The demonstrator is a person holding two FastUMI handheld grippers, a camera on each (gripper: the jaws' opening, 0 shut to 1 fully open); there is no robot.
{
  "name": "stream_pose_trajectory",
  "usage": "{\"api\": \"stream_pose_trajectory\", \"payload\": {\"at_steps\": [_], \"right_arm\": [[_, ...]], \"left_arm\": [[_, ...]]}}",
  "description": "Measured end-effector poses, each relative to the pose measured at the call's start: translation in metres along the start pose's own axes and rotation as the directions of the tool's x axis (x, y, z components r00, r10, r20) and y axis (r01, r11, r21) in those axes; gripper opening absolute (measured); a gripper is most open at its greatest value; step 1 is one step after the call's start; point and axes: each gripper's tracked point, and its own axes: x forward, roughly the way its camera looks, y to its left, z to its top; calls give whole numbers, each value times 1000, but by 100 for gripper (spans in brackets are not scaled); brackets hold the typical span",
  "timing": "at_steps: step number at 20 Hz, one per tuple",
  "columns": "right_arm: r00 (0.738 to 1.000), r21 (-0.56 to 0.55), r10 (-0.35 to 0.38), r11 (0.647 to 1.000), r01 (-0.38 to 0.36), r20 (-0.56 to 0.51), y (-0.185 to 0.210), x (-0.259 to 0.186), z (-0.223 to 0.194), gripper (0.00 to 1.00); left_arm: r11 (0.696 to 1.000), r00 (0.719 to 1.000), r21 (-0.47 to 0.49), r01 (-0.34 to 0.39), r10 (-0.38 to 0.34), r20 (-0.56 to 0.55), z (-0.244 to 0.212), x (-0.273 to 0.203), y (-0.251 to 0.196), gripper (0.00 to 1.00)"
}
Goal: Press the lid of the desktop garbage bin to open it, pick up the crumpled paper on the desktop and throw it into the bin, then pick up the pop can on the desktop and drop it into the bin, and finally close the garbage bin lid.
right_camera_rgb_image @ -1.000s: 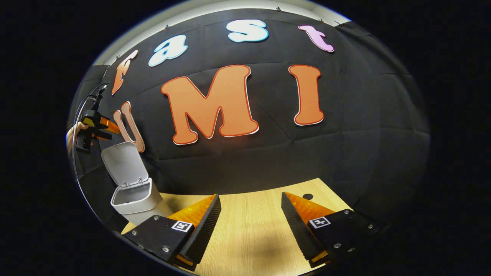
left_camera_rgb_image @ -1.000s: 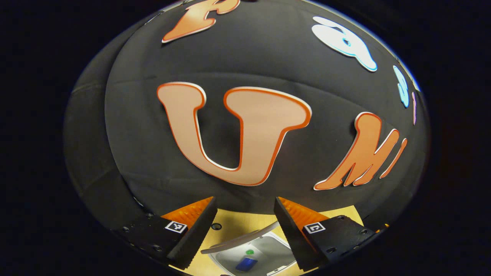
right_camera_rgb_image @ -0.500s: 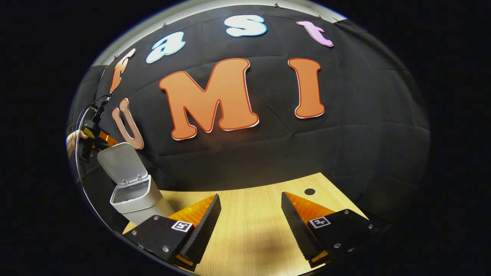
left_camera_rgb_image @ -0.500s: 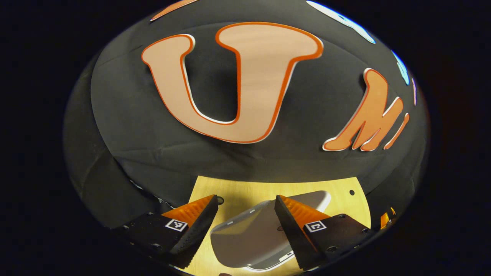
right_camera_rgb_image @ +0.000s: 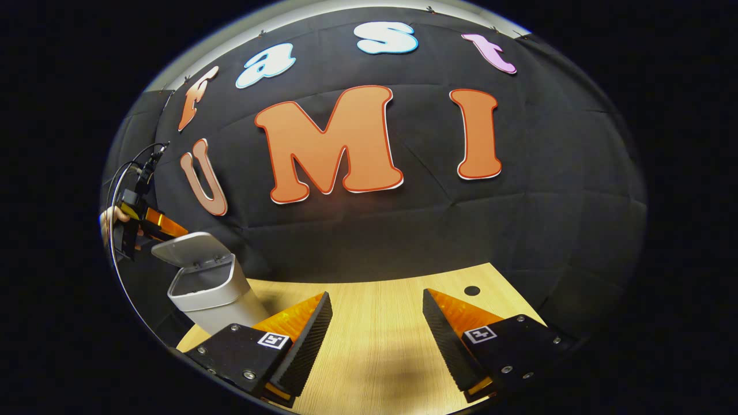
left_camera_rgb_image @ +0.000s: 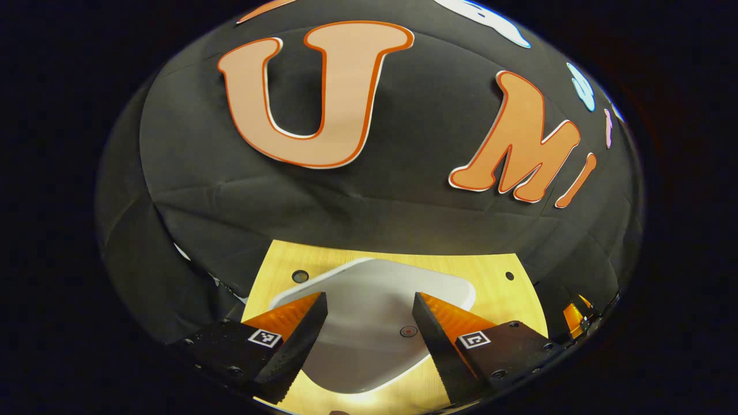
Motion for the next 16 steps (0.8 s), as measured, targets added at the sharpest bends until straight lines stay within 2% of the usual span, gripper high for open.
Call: {"api": "stream_pose_trajectory", "payload": {"at_steps": [6,9,10,12,13,14,16], "right_arm": [[1000,-1,23,1000,-23,-7,-7,-4,0,94],[999,-11,31,999,-31,-12,-7,-6,-2,94],[999,-8,35,999,-35,-12,-6,-7,-2,94],[999,1,46,999,-46,-19,-2,-8,-6,94],[998,1,51,999,-51,-24,-1,-8,-8,94],[998,-2,54,999,-54,-27,0,-8,-10,94],[998,-3,55,998,-55,-26,0,-10,-10,94]], "left_arm": [[999,999,11,-32,33,-24,-63,7,-8,97],[992,997,98,-78,79,-12,-84,10,-4,97],[987,994,126,-98,105,-45,-97,9,-4,96],[983,991,138,-122,113,72,-84,9,-3,99],[979,989,156,-129,116,91,-84,12,-1,98],[977,990,168,-133,123,69,-91,10,-1,94],[975,990,177,-135,127,53,-94,10,0,96]]}}
